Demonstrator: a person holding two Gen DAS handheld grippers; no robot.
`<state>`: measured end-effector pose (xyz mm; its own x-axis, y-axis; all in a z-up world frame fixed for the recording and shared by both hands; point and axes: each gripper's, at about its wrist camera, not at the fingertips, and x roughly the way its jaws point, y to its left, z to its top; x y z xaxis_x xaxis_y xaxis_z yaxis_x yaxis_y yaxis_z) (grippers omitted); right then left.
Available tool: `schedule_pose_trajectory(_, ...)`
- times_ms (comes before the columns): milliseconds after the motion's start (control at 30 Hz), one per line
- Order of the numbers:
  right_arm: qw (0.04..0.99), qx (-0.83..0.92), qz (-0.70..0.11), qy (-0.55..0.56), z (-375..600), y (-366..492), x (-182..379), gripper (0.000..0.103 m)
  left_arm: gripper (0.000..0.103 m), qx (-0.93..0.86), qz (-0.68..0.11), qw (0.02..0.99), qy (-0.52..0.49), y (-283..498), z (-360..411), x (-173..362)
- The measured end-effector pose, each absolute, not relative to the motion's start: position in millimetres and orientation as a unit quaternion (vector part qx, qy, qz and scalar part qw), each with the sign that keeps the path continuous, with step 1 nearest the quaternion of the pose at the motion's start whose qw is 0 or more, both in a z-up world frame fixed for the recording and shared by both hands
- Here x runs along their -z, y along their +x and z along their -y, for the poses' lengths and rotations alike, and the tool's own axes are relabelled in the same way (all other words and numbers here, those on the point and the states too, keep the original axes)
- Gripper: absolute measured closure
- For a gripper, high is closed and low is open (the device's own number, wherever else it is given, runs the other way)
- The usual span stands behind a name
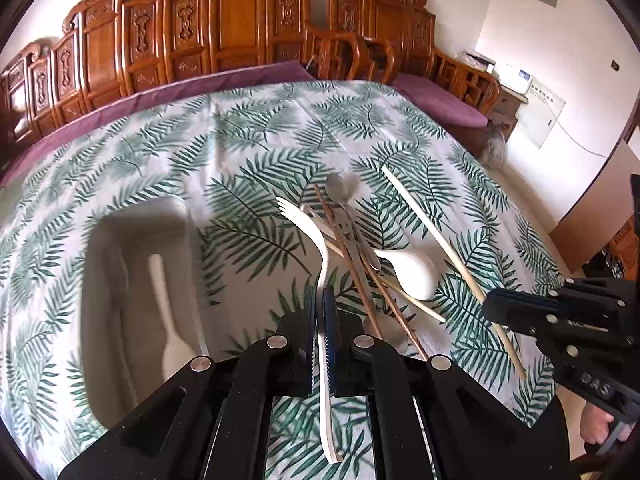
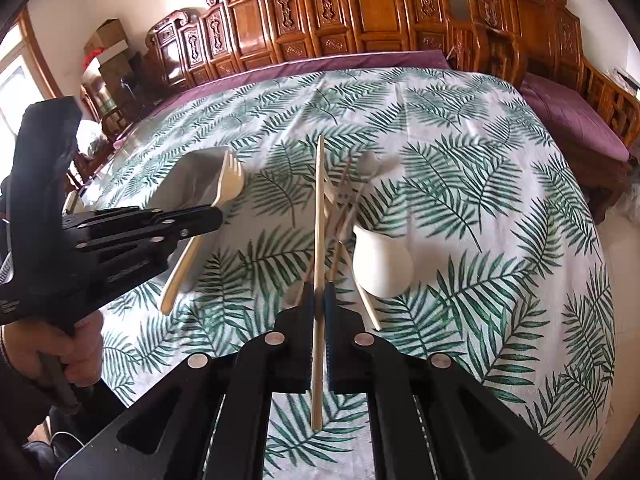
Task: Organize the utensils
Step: 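Lower the white fork into the tray with the left gripper and release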
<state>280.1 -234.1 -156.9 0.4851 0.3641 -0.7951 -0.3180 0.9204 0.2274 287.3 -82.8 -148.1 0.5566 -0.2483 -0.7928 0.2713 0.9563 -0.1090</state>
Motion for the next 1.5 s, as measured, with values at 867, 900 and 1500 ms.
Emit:
schedule_pose_trajectory(867, 0.85, -0.238, -0.47, -0.018, 151, 288, 143, 0.097, 0.1, 0.085, -0.439, 0.894, -0.021, 297, -35, 146)
schedule_pose_trajectory(900, 0.849, -0.239, -0.471, -0.019, 148, 289, 144, 0.097, 0.1, 0.082, -0.441, 0.894, -0.022, 299, -38, 149)
schedule_pose_trajectory(1500, 0.839, -0.255, -0.48, -0.031, 110, 306, 147, 0.097, 0.09, 0.062, -0.444, 0.893, -0.036, 311, -60, 167)
